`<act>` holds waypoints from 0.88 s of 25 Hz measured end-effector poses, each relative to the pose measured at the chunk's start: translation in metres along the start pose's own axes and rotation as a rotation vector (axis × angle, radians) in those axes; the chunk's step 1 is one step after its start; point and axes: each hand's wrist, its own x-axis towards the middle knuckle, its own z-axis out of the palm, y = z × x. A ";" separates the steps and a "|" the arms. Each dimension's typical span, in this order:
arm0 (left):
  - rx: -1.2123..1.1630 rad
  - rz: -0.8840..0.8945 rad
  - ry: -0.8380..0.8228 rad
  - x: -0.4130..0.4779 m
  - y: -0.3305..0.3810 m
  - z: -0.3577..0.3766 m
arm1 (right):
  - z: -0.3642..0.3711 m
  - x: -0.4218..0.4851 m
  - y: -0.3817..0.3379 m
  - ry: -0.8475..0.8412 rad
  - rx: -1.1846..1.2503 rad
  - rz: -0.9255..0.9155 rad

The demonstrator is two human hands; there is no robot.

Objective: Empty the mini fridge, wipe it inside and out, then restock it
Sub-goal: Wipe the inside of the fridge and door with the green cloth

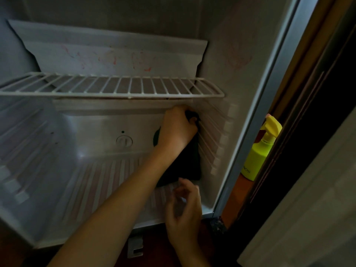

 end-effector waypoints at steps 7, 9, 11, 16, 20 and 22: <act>0.019 -0.032 0.000 -0.009 0.005 0.004 | 0.000 0.000 -0.002 -0.028 -0.016 0.019; 0.049 -0.048 -0.020 -0.011 0.009 0.001 | -0.001 0.000 -0.003 -0.041 -0.025 0.018; 0.067 -0.054 -0.041 -0.012 0.016 -0.001 | -0.002 -0.001 -0.002 -0.056 -0.039 -0.001; 0.081 -0.154 -0.068 -0.012 0.005 -0.015 | -0.005 -0.002 -0.006 -0.108 -0.085 -0.031; -0.142 -0.192 0.038 -0.014 -0.008 -0.025 | -0.004 0.001 -0.004 -0.100 -0.095 -0.042; -0.376 -0.349 0.060 -0.010 -0.009 -0.019 | -0.002 0.000 -0.002 -0.092 -0.094 -0.042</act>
